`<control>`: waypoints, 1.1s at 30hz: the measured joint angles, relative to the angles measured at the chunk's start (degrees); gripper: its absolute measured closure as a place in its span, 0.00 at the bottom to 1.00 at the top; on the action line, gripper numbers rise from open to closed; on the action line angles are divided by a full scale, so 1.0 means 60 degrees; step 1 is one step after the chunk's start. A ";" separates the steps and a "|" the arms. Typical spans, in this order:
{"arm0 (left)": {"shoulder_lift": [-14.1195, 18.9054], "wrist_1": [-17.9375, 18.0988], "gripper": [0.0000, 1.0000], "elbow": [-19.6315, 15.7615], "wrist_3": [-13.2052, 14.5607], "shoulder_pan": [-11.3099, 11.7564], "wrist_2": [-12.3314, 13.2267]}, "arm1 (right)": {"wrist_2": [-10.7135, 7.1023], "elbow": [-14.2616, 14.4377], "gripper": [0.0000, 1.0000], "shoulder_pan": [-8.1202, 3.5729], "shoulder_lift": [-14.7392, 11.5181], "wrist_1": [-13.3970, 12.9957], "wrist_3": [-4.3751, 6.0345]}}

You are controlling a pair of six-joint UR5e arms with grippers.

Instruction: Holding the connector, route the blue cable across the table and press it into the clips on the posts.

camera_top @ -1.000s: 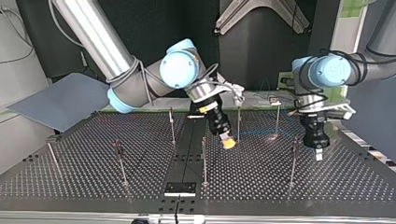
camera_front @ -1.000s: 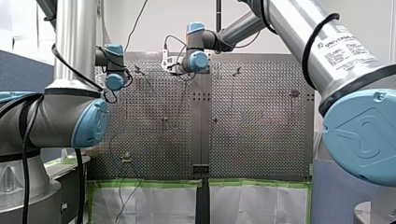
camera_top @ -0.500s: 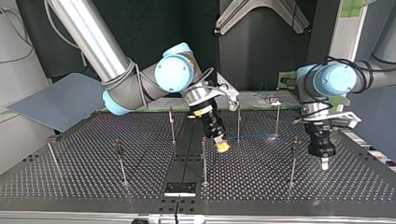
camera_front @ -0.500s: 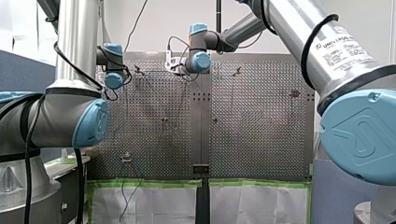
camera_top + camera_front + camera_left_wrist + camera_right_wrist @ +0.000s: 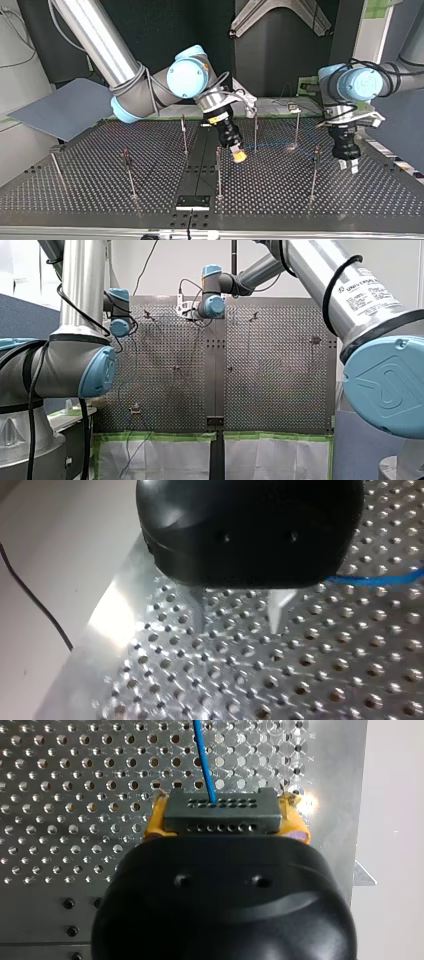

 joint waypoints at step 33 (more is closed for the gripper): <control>0.2196 -0.2712 0.00 -0.1724 -0.0077 -0.0644 0.0566 | 0.0209 0.0000 1.00 0.0050 0.0000 0.0099 -0.0015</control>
